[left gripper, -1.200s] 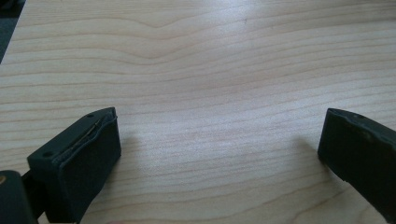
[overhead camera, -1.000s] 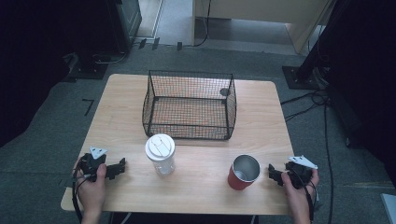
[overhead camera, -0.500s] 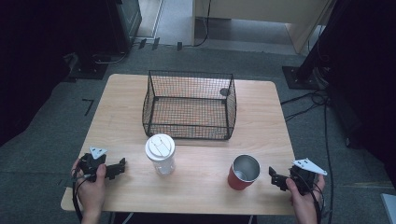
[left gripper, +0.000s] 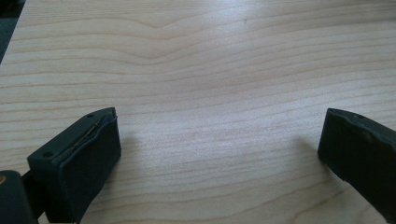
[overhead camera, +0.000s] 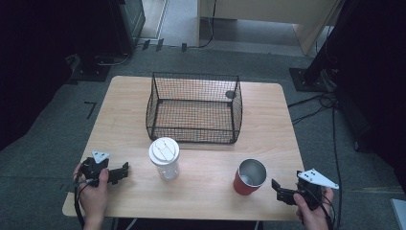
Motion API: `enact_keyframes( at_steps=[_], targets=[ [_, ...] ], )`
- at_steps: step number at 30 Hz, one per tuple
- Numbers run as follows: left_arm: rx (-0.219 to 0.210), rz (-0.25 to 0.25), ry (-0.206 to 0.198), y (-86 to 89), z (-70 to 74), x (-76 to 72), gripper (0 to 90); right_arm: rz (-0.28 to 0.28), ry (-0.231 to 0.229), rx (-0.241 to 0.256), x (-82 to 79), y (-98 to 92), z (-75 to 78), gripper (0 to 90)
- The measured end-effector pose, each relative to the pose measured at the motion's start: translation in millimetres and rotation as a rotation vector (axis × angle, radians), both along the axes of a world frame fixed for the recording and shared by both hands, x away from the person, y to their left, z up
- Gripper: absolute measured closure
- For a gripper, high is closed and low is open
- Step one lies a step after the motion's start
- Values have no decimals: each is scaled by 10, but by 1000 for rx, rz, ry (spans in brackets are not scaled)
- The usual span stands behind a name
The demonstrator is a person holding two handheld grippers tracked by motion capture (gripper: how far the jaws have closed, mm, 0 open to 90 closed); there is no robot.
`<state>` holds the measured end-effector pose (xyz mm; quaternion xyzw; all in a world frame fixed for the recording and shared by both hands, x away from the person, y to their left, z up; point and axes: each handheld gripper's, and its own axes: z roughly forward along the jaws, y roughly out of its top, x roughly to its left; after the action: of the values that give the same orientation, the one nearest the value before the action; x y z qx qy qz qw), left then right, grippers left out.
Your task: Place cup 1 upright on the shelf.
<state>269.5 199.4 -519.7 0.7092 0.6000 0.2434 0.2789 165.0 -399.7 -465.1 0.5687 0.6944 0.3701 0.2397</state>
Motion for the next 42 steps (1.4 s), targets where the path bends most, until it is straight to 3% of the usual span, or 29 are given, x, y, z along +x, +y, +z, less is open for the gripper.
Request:
enact_keyframes(
  at_steps=[28,42],
  targets=[
    [0,1,0,0,0,0,0,267,-34,71,-93,332,-38,18],
    [0,0,0,0,0,0,0,334,-61,91,-39,527,20,52]
  ],
)
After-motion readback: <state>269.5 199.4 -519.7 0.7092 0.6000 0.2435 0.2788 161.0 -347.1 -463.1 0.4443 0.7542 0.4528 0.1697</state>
